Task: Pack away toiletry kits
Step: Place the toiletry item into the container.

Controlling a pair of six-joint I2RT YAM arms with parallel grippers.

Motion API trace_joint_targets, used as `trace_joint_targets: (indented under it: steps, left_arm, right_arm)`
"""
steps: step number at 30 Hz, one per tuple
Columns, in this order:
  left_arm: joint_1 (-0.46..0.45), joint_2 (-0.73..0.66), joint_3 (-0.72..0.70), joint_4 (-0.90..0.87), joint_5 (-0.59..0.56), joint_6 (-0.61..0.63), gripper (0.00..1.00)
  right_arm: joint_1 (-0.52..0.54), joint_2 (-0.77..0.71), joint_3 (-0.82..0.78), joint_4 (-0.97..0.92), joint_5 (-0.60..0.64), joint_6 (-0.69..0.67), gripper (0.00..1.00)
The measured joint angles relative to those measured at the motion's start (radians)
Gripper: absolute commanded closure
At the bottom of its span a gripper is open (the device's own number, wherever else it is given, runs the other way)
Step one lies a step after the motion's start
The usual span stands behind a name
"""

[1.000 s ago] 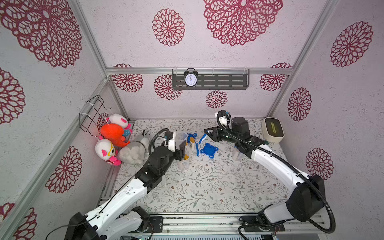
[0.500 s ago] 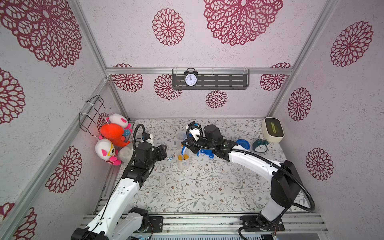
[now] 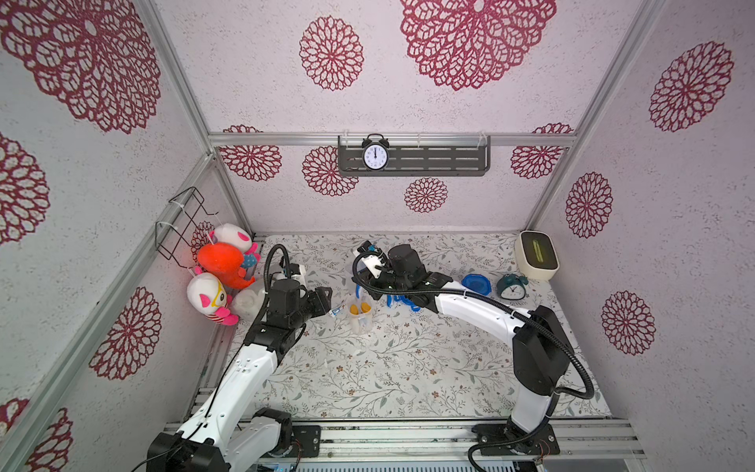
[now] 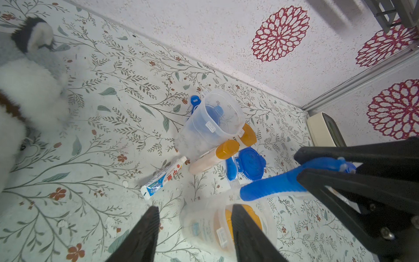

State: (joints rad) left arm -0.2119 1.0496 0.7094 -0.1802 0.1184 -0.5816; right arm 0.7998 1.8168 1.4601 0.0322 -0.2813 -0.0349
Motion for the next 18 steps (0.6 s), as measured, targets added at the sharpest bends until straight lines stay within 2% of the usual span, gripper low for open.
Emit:
trace_joint_targets:
  steps: [5, 12, 18]
  left_arm:
    - [0.01, 0.007, 0.0, 0.012, 0.006, 0.0, 0.45]
    - [0.021, 0.025, 0.0, 0.028, 0.018, -0.005, 0.46]
    - [0.021, 0.054, 0.0, 0.051, 0.047, -0.013, 0.46]
  right_arm:
    - [0.002, 0.002, -0.008, -0.002, -0.002, -0.012, 0.85]
    - [0.003, 0.002, -0.087, 0.063, -0.006, -0.015, 0.77]
    - [0.006, 0.001, -0.151, 0.119, -0.005, 0.01, 0.43]
